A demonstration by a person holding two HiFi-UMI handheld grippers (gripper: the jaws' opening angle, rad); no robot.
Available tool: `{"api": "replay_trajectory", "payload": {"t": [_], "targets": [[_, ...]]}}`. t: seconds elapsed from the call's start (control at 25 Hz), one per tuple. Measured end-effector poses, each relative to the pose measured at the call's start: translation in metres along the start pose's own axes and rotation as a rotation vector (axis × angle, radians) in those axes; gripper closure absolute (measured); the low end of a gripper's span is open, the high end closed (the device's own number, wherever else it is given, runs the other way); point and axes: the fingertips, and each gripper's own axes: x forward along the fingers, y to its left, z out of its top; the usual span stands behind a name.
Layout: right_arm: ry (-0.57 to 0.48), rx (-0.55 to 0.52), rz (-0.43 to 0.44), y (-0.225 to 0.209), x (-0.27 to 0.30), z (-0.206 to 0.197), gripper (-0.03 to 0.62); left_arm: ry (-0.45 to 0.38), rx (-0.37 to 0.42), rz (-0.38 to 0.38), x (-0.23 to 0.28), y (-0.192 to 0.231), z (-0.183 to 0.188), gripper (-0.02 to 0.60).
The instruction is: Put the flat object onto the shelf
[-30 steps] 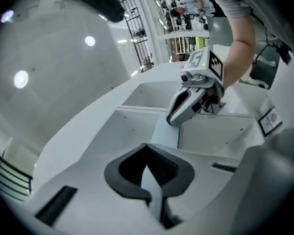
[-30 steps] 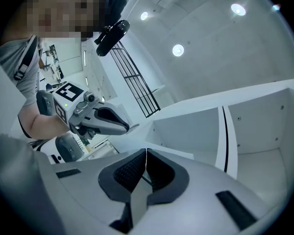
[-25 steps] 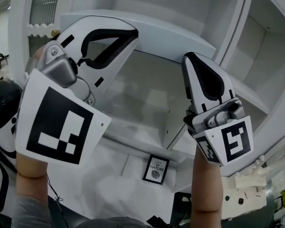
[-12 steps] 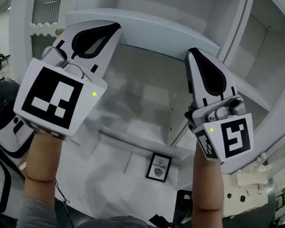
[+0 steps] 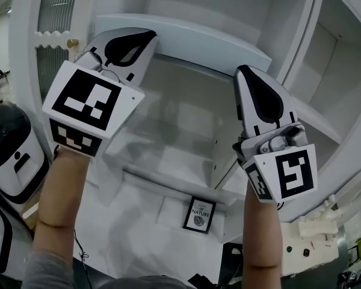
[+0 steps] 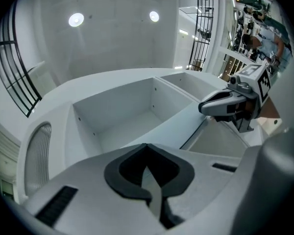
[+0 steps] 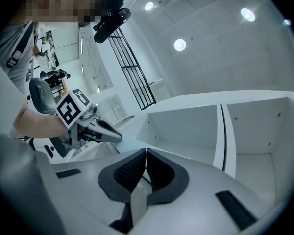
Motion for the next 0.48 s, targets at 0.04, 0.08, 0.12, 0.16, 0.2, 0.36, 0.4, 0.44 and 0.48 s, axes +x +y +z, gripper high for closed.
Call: {"api": "replay_trajectory", "payload": {"t": [0.04, 0.08, 0.12, 0.16, 0.2, 0.36, 0.4, 0.44, 0.48], "targets": [[0.002, -0.003, 0.000, 0.001, 0.001, 0.000, 0.566, 0.002, -0.011, -0.005, 0.003, 0.000, -0.002, 0.575], [0.005, -0.005, -0.001, 0.001, 0.001, 0.000, 0.566, 0.006, -0.019, -0.011, 0.006, -0.001, -0.004, 0.575], [0.008, -0.007, -0.003, 0.001, 0.002, 0.000, 0.566, 0.012, -0.026, -0.016, 0.008, -0.002, -0.006, 0.575], [0.012, -0.008, -0.005, 0.000, 0.003, 0.000, 0.566, 0.020, -0.032, -0.021, 0.011, -0.004, -0.009, 0.575], [0.016, -0.010, -0.005, 0.000, 0.003, 0.000, 0.566, 0.029, -0.039, -0.025, 0.013, -0.005, -0.011, 0.575], [0.055, -0.028, 0.010, 0.001, 0.006, -0.003, 0.566, 0.044, -0.072, -0.033, 0.017, -0.007, -0.016, 0.575], [0.063, -0.030, 0.014, 0.002, 0.007, -0.003, 0.566, 0.046, -0.077, -0.035, 0.017, -0.007, -0.016, 0.575], [0.065, -0.029, 0.017, 0.002, 0.008, -0.003, 0.566, 0.047, -0.078, -0.037, 0.017, -0.008, -0.015, 0.575], [0.065, -0.027, 0.018, 0.002, 0.008, -0.002, 0.566, 0.048, -0.076, -0.038, 0.016, -0.008, -0.015, 0.575]]}}
